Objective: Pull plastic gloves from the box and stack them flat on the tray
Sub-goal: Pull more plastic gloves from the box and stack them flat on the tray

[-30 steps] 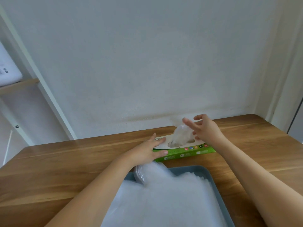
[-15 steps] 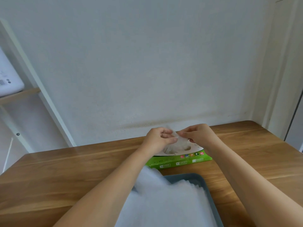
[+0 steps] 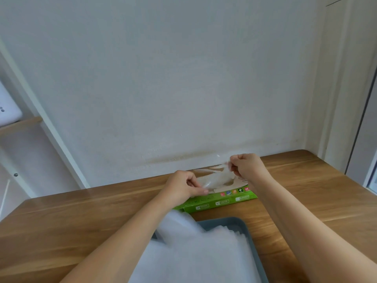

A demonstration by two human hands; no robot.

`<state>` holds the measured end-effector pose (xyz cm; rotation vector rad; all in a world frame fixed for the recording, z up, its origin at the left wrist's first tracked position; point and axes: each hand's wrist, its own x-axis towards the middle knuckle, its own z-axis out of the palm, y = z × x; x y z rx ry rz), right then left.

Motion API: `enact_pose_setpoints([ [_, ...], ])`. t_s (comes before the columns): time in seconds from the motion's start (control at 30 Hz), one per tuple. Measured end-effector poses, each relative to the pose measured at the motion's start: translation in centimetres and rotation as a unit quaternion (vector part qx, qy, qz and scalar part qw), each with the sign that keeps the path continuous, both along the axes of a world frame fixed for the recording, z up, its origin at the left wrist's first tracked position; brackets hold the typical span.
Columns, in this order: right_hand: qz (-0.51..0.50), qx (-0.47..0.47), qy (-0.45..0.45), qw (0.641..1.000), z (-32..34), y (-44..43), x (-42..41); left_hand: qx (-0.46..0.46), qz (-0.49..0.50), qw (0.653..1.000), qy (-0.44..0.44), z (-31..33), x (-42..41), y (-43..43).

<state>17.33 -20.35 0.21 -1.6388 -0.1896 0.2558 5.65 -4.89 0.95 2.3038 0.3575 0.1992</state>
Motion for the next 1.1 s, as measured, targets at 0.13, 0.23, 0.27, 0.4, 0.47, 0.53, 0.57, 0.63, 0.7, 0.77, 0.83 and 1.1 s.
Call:
enact_pose_setpoints([
  [0.13, -0.030, 0.032, 0.012, 0.999, 0.0, -0.1, 0.3, 0.077, -0.008, 0.993, 0.089, 0.8, -0.5, 1.1],
  [0.23, 0.004, -0.063, -0.019, 0.998, 0.1, 0.0, -0.2, 0.104, 0.013, 0.991, 0.078, 1.4, -0.5, 1.0],
  [0.27, 0.019, -0.111, -0.030, 0.993, 0.3, 0.0, -0.4, 0.123, 0.019, 0.991, 0.057, 1.6, -0.5, 0.7],
  [0.4, 0.048, -0.315, -0.069, 0.945, 1.0, 0.0, -0.7, 0.203, -0.105, 0.973, 0.020, 1.8, -0.3, -1.6],
  [0.47, 0.024, -0.316, -0.115, 0.941, 0.5, -0.2, -0.5, 0.214, -0.161, 0.962, 0.053, 1.4, -0.1, -2.9],
  [0.53, -0.001, -0.277, -0.145, 0.950, 0.4, -0.5, -0.4, 0.208, -0.178, 0.957, 0.100, 0.6, 0.0, -3.5],
  [0.57, -0.007, -0.251, -0.156, 0.955, 0.4, -0.6, -0.3, 0.206, -0.178, 0.954, 0.124, 0.1, 0.1, -3.6],
  [0.63, -0.009, -0.196, -0.172, 0.965, 0.9, -0.8, 0.0, 0.203, -0.166, 0.950, 0.168, -0.5, 0.1, -3.6],
  [0.7, -0.024, -0.129, -0.193, 0.972, 1.8, -0.9, -0.1, 0.196, -0.147, 0.951, 0.189, -0.4, -0.1, -3.5],
  [0.77, -0.050, -0.025, -0.197, 0.979, 2.9, -1.2, -0.3, 0.196, -0.140, 0.950, 0.201, -0.3, -0.3, -3.7],
  [0.83, -0.051, 0.107, -0.181, 0.976, 4.5, -1.7, -0.4, 0.206, -0.141, 0.946, 0.206, -0.2, -0.3, -3.9],
  [1.1, 0.222, 0.259, -0.177, 0.923, 11.4, -5.7, -4.1, 0.037, -0.067, 0.995, 0.061, 3.2, -1.1, -2.2],
])
